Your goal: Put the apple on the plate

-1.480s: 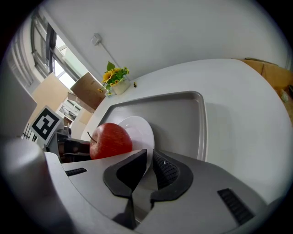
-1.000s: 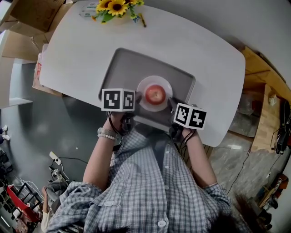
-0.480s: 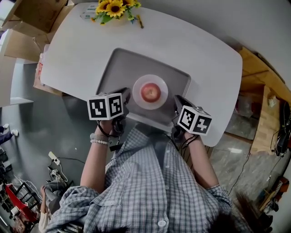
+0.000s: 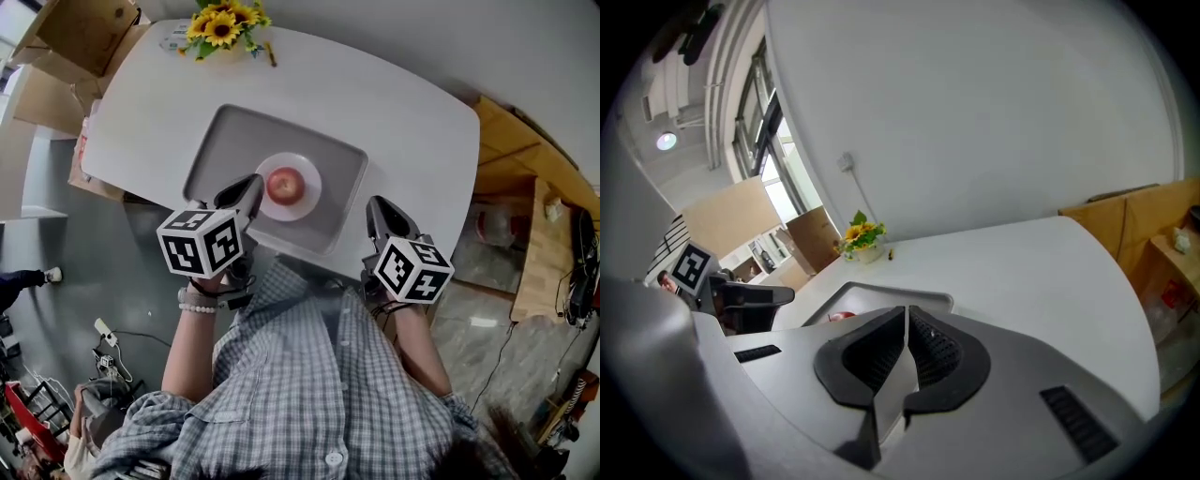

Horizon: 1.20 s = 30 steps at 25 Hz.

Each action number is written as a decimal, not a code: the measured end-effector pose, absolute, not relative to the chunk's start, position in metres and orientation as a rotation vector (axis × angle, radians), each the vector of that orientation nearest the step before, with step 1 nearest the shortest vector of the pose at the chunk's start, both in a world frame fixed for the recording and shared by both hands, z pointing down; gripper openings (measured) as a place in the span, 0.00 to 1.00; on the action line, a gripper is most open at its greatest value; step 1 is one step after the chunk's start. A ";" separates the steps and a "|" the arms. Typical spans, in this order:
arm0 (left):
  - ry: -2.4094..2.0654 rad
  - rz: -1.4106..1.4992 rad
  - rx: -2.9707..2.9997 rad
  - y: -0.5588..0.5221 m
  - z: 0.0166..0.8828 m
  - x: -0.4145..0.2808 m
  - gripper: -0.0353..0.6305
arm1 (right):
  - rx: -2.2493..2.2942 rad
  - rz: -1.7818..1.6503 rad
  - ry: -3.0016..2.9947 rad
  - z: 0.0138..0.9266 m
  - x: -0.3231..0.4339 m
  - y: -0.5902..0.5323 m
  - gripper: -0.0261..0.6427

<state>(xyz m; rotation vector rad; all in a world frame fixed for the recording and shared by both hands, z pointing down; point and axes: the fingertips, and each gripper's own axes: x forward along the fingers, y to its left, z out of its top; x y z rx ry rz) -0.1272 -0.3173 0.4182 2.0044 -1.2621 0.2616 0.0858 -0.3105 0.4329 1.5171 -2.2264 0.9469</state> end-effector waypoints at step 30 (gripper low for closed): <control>-1.283 -0.172 2.240 -0.293 0.265 -0.090 0.07 | 1.514 0.408 -2.609 0.273 0.097 -0.306 0.08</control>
